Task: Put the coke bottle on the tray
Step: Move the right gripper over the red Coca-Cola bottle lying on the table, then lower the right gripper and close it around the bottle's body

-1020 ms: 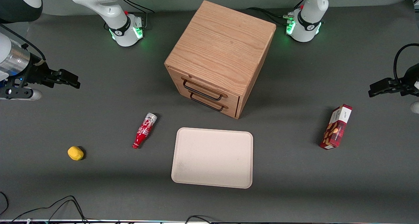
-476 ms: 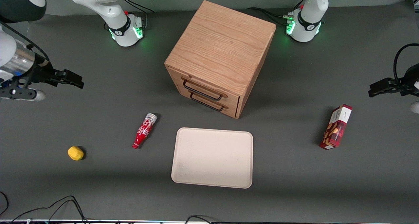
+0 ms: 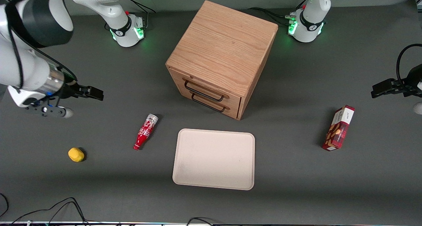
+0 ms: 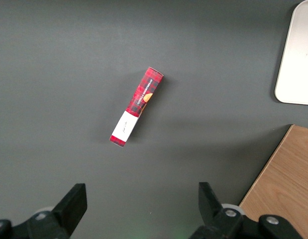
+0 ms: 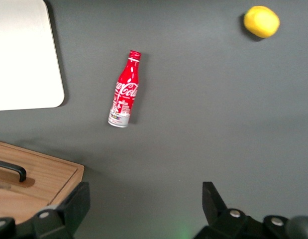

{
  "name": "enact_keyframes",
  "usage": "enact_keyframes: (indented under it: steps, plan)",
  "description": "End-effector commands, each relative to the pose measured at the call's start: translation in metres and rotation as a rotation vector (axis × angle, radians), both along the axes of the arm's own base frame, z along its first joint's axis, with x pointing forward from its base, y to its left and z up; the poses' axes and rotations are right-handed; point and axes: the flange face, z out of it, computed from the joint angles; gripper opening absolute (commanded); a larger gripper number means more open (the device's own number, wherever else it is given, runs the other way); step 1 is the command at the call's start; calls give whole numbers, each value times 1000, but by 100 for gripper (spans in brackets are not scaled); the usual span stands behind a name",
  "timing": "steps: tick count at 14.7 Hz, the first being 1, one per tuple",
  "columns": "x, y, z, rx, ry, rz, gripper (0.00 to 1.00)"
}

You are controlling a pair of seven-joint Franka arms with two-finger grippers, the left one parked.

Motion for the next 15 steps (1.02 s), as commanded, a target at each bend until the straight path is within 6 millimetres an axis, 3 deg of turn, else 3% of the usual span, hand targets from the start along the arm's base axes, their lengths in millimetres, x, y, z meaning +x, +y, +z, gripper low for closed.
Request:
enact_keyframes:
  steps: [1,3,7,9,13,15]
  plan:
    - [22,12,-36,9,16,-44,100]
    - [30,28,-69,-7,35,-66,100]
    - [48,31,-136,-22,47,-70,100]
    - [45,31,-152,-34,26,-114,100]
    - [19,50,-200,-34,-56,-238,100]
    - [18,56,-221,-54,-85,-274,100]
